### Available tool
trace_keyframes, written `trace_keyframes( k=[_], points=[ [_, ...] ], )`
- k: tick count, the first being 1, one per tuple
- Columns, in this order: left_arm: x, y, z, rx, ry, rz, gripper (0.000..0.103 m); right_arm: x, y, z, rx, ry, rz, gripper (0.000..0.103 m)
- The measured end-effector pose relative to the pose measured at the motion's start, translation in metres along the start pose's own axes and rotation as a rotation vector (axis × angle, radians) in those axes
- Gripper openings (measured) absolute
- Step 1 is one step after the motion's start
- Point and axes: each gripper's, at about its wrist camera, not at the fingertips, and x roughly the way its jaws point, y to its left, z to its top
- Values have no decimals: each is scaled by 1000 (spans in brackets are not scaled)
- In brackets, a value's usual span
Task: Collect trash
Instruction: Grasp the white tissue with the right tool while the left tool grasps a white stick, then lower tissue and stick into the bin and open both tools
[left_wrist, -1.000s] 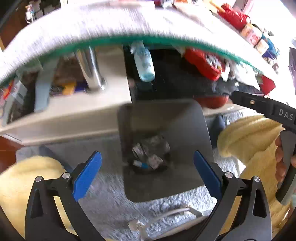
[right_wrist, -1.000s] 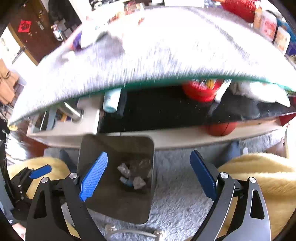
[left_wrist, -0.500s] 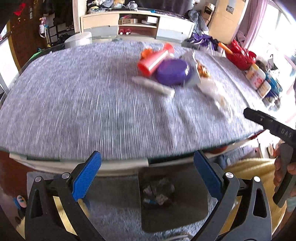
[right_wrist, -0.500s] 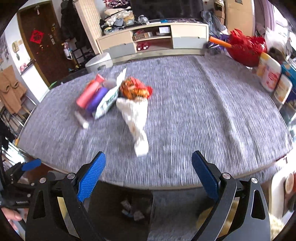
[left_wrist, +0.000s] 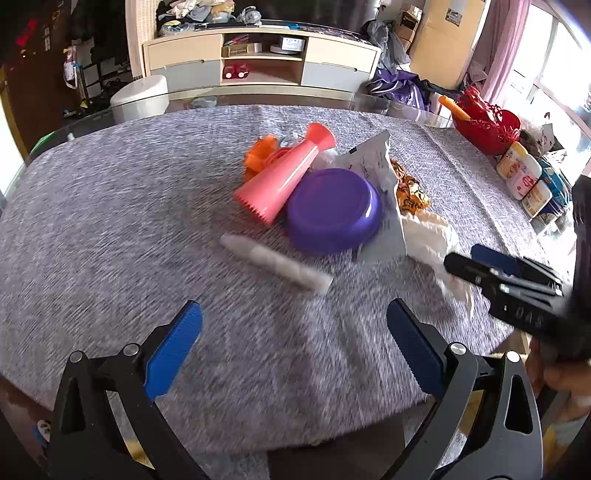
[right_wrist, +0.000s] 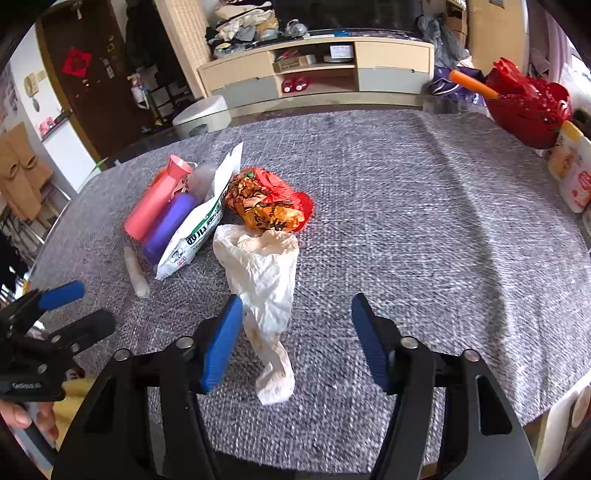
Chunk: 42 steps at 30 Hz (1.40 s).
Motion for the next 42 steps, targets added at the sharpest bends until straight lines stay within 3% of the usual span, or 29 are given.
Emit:
trace_keyframes(
  k=[4,8,15,18,22,24,25,26,28,32,42],
  points=[
    [19,0,9,-15,15,26,93,6,1,-1,-7,10,5,54],
    [33,2,14,-32,27,32,84,10,2,0,-18,3,4,54],
    [38,-4,16,34,3,120,68,12,4,0,-25,-7,0,52],
    [34,-1,12,54,-7,133,62,14,5,1,-27,-14,-15,45],
    [27,4,6,60,-22,133,51,11,2,-2,-27,-20,-19,23],
    [25,5,5,62,-26,132,46,10,1,-4,-21,-21,-13,18],
    [23,7,3,59,-26,129,39,9,0,-5,-18,-21,-11,16],
    [22,8,3,55,-26,125,25,7,0,-7,-14,-19,-5,15],
    [18,15,1,39,-21,124,15,3,-1,-10,-9,-18,4,14],
    [12,27,-5,-4,-7,77,12,-7,0,-18,-10,-20,6,14],
    [-22,19,-52,11,9,44,12,-39,14,-53,-7,-14,38,8]
  ],
)
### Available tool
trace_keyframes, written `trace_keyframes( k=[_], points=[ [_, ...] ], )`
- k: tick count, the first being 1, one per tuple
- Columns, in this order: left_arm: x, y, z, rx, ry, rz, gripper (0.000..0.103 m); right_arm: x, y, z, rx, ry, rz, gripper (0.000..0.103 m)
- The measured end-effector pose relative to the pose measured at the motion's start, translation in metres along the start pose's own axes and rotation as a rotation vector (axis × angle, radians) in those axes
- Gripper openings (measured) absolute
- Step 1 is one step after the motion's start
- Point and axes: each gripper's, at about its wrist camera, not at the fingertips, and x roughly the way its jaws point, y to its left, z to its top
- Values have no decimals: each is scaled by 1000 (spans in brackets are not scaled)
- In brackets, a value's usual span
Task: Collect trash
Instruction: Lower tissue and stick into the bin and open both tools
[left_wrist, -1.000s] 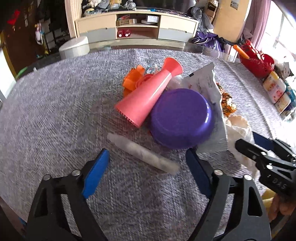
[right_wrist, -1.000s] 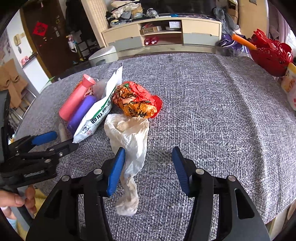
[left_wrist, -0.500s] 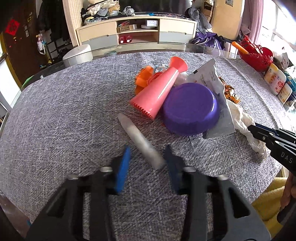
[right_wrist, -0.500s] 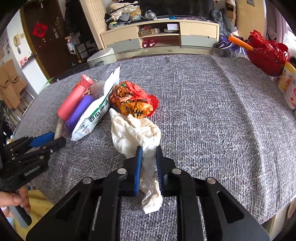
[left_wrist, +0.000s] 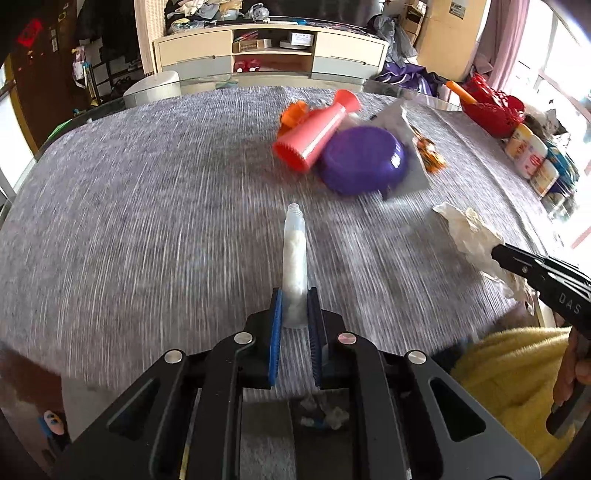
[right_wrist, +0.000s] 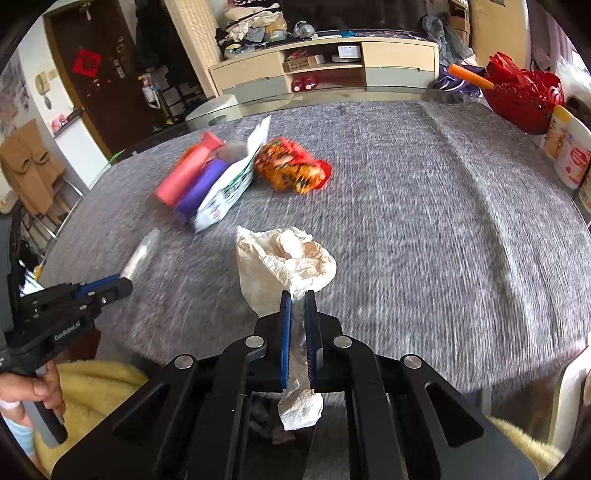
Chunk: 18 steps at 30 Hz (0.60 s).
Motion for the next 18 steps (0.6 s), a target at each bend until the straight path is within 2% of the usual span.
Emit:
trace_keyframes(
  k=[12,18],
  points=[
    [-61,-19,-66,23,-35,-78,12,-55,28,-43,-31,-18,59,7],
    [-67,-32,-100,43,-2,-121,12,-51,39,-73,-48,41,72,7]
  ],
)
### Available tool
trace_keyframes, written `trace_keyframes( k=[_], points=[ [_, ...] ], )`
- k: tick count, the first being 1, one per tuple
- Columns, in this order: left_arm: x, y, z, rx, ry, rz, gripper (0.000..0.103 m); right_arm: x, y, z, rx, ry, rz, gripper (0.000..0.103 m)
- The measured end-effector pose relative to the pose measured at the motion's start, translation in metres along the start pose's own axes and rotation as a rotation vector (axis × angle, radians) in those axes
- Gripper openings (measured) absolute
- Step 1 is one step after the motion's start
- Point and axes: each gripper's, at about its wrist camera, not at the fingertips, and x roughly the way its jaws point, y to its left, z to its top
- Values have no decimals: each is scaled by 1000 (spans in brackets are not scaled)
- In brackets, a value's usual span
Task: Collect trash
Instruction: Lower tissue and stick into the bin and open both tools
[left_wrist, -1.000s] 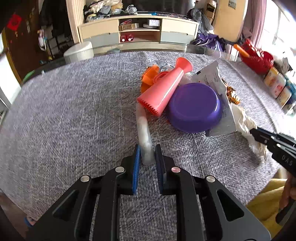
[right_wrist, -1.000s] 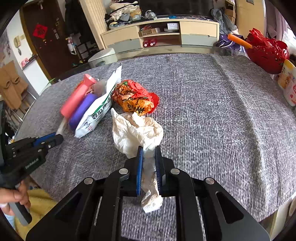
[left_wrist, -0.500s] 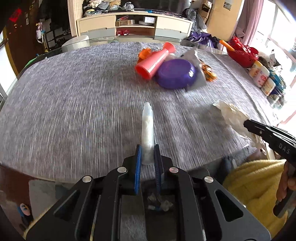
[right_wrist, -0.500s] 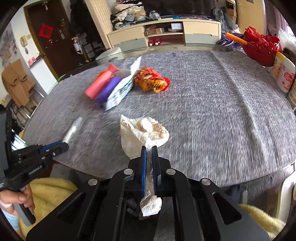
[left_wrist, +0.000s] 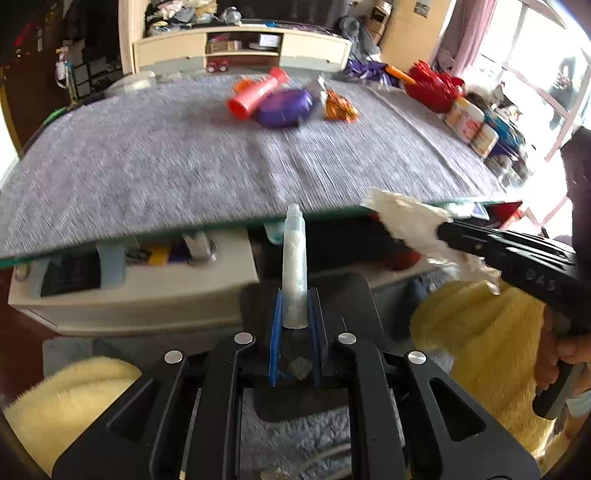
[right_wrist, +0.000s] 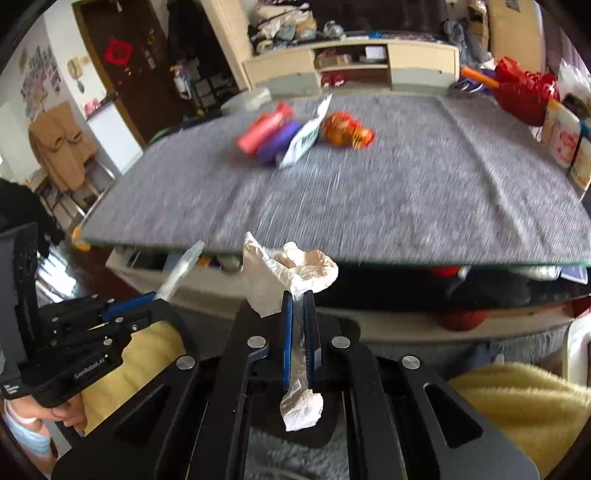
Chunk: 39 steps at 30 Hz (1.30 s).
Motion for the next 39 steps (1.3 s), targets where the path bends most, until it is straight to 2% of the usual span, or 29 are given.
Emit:
trace_keyframes(
  k=[12,18,25,28,30,32,34,36,37,38,39],
  points=[
    [45,-5,-60,-39,161,-54,12,55,-3,-48,44,158,-21,7],
    [60,-1,-71,-52,204,-65,12,76,-5,-63,60,218,-10,7],
    [67,5,-70,-84,226,-72,13,83,-10,-58,92,234,10,11],
    [69,7,-70,-90,227,-61,30,87,-10,-57,94,246,6,11],
    [68,7,-69,-91,225,-58,32,87,-13,-57,104,245,-2,23],
    [68,9,-68,-96,222,-50,37,84,-17,-54,120,220,-12,63],
    [67,11,-66,-100,217,-41,42,79,-19,-51,124,198,-26,65],
    [65,13,-64,-100,210,-28,51,73,-23,-46,130,182,-37,69],
    [63,13,-62,-98,206,-17,61,69,-25,-43,134,171,-46,75],
    [60,14,-59,-93,197,-4,66,63,-28,-38,138,149,-58,84],
    [58,15,-57,-89,188,3,72,56,-31,-33,142,125,-68,88]
  ],
)
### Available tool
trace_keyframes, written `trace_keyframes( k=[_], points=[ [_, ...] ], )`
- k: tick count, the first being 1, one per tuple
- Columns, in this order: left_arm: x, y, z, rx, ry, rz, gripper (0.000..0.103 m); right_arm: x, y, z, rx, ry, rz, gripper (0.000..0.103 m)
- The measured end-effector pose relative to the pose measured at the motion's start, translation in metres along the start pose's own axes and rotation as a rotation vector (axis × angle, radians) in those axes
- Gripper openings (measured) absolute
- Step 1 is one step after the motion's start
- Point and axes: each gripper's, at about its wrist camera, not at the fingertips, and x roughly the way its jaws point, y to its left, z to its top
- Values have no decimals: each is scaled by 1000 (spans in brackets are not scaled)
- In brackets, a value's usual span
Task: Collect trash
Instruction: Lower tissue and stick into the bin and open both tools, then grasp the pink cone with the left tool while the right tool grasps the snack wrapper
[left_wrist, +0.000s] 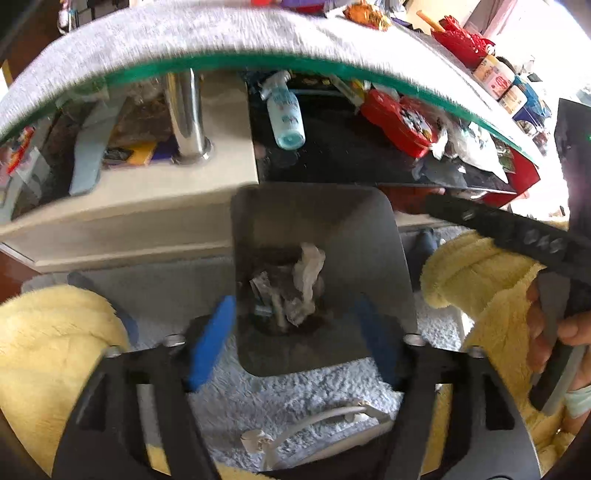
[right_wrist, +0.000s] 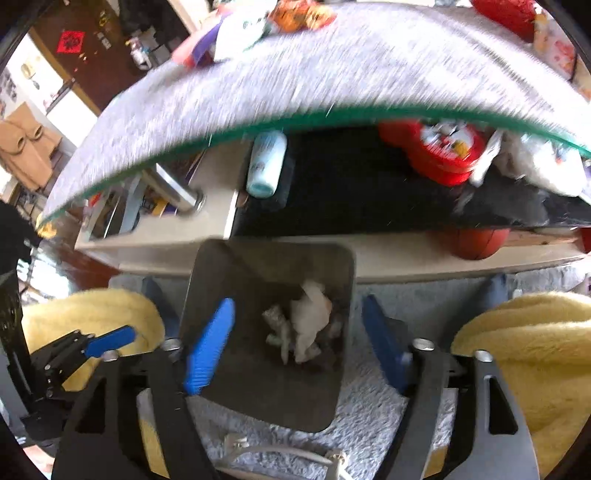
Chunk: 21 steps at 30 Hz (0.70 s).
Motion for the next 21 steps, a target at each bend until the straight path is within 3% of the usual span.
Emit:
trace_keyframes(
  k=[2,5,21],
  points=[
    [-8,2,7,4,-20,8,79,-12,-5,10,11,-35,-4,98],
    [-20,5,21,-2,-55,11,91,-27,-13,26,31,-69,8,99],
    [-64,20,131,28,-217,77,94,-45,-5,123,-53,-206,-50,99]
  ],
)
